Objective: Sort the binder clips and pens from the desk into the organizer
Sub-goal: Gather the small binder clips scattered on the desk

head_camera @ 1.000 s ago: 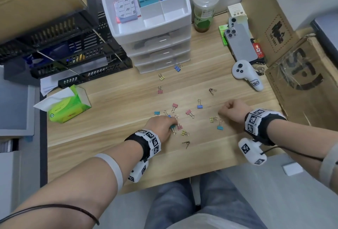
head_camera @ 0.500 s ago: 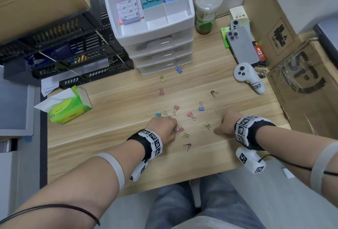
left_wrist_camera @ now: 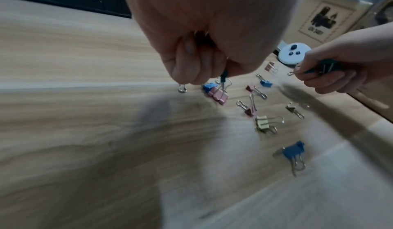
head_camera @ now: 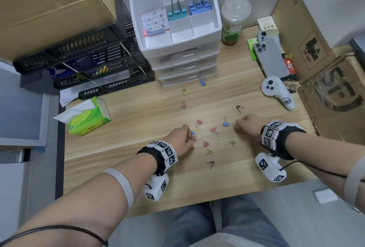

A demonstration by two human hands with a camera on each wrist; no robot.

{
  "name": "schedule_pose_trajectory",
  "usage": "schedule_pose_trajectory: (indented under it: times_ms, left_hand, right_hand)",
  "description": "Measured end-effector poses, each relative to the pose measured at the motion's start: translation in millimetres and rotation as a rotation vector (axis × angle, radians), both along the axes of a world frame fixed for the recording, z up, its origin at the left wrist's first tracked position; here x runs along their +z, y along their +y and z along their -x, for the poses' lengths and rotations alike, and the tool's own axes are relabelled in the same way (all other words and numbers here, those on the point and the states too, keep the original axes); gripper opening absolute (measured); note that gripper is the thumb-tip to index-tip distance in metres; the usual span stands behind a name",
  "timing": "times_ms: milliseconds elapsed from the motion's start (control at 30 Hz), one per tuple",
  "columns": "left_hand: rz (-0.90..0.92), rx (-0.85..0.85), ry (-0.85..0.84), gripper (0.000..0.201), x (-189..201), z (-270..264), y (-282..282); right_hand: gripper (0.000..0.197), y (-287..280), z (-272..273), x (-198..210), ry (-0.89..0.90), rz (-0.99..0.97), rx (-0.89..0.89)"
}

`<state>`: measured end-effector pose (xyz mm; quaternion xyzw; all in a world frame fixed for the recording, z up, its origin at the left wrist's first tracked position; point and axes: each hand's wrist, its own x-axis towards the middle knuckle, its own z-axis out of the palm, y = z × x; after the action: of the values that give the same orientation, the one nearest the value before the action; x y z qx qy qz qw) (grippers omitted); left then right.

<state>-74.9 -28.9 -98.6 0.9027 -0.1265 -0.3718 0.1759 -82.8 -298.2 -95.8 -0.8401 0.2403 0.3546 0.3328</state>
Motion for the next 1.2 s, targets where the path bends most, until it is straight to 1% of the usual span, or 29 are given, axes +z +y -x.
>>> schedule_pose_trajectory:
  times_ms: [67, 133, 200, 233, 300, 367, 433, 500, 533, 600, 633, 667, 733, 800, 933, 1000, 1133, 1200]
  left_hand:
    - [0.015, 0.076, -0.025, 0.021, 4.0, -2.5, 4.5]
    - [0.023, 0.162, -0.057, 0.028, 5.8, -7.3, 11.4]
    - [0.003, 0.273, -0.072, 0.032, 8.6, -15.7, 20.5]
    - [-0.014, 0.328, -0.073, 0.034, 9.7, -20.2, 24.5]
    - [-0.045, 0.394, -0.067, 0.036, 14.2, -27.7, 30.4]
    - [-0.066, 0.4, -0.046, 0.037, 13.1, -32.4, 32.5]
    - [-0.078, 0.376, -0.037, 0.039, 10.2, -33.5, 31.4]
    - [-0.089, 0.339, -0.02, 0.041, 3.0, -33.7, 30.4]
    - [-0.111, 0.319, -0.026, 0.044, -1.2, -33.0, 29.3]
    - [-0.162, 0.256, -0.05, 0.052, -10.5, -31.6, 26.8]
    - [-0.184, 0.222, -0.056, 0.052, -14.2, -32.0, 25.9]
    - [-0.211, 0.189, -0.051, 0.051, -16.7, -32.2, 24.9]
    - [-0.249, 0.142, -0.018, 0.049, -21.2, -34.3, 23.7]
    - [-0.286, 0.117, 0.009, 0.048, -23.0, -37.4, 22.7]
    - [-0.363, 0.055, 0.022, 0.049, -21.1, -42.4, 18.7]
    - [-0.386, 0.03, 0.031, 0.05, -21.0, -44.5, 16.4]
    - [-0.392, -0.012, 0.037, 0.044, -23.6, -45.4, 8.1]
    - [-0.395, -0.012, 0.019, 0.041, -22.2, -45.1, 4.1]
  right_hand:
    - [0.039, 4.6, -7.2, 3.6, -0.03, -0.06, -0.032]
    - [0.043, 9.4, -13.1, 9.8, -0.04, -0.111, -0.018]
    - [0.04, 15.4, -19.2, 13.7, -0.046, -0.181, 0.028]
    - [0.037, 18.3, -21.4, 15.0, -0.05, -0.243, 0.015]
    - [0.033, 23.7, -24.6, 14.3, -0.051, -0.332, -0.041]
    - [0.029, 30.3, -26.0, 13.4, -0.051, -0.395, -0.142]
    - [0.028, 34.8, -27.1, 13.2, -0.014, -0.478, -0.26]
    - [0.031, 38.9, -30.0, 13.6, 0.019, -0.521, -0.29]
    - [0.035, 40.1, -31.6, 13.0, 0.009, -0.499, -0.256]
    - [0.045, 39.9, -34.9, 8.2, -0.051, -0.394, -0.138]
    - [0.05, 39.0, -36.2, 5.4, -0.075, -0.345, -0.088]
    - [0.052, 37.7, -37.0, 1.7, -0.081, -0.337, -0.066]
    - [0.046, 34.6, -38.1, -3.6, -0.06, -0.38, -0.078]
    - [0.042, 31.6, -40.4, -6.7, -0.039, -0.378, -0.092]
    - [0.05, 28.7, -45.6, -7.0, -0.019, -0.339, -0.051]
    - [0.05, 29.1, -47.3, -4.2, -0.011, -0.381, -0.082]
    - [0.034, 29.5, -51.4, -4.9, 0.031, -0.46, -0.132]
    - [0.031, 29.7, -53.0, -9.1, 0.055, -0.479, -0.148]
